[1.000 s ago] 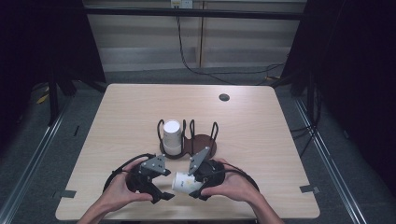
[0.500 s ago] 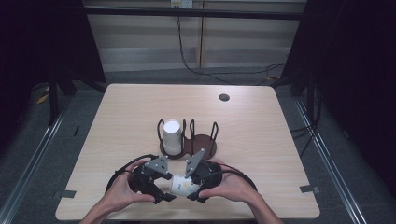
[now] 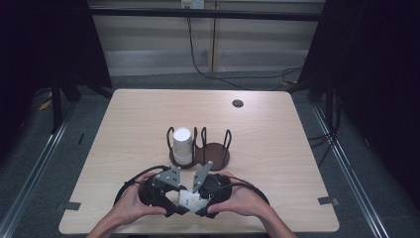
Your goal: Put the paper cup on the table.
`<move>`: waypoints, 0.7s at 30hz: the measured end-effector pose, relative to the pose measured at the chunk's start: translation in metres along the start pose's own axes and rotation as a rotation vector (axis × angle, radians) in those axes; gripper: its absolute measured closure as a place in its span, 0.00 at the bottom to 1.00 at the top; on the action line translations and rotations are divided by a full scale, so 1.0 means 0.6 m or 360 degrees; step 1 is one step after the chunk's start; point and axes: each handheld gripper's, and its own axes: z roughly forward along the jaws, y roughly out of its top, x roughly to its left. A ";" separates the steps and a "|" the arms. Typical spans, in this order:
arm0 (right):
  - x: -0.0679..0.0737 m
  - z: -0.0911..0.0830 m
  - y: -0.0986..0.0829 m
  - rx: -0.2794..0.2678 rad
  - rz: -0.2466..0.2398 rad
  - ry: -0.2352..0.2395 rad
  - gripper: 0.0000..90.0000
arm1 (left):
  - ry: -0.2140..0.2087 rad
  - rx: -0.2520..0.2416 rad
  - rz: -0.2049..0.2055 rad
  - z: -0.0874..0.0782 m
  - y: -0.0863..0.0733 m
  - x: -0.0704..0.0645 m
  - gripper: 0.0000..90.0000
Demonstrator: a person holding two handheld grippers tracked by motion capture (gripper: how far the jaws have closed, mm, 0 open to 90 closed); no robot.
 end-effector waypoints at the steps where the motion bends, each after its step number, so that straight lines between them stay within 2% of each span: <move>1: 0.000 0.000 0.000 0.0000 0.0000 0.0000 0.35 | -0.0003 0.0001 0.0000 0.001 0.000 0.000 0.36; 3: -0.001 0.000 0.000 -0.0002 0.0011 0.0004 0.35 | 0.0010 0.0002 0.0006 0.003 0.001 0.001 0.36; 7: -0.001 0.000 -0.001 -0.0024 0.0006 0.0013 0.35 | -0.0031 -0.0008 -0.0004 0.002 0.001 0.001 0.36; 11: 0.001 -0.001 0.002 -0.0034 -0.0012 0.0011 0.35 | -0.0029 -0.0006 0.0004 0.000 0.002 0.001 0.37; 15: 0.001 -0.002 0.001 -0.0053 -0.0015 0.0035 0.35 | -0.0071 -0.0021 -0.0001 -0.005 -0.001 0.003 0.39; 21: -0.001 0.000 -0.001 -0.0061 0.0004 0.0045 0.34 | -0.0076 -0.0041 0.0009 -0.005 -0.003 0.003 0.40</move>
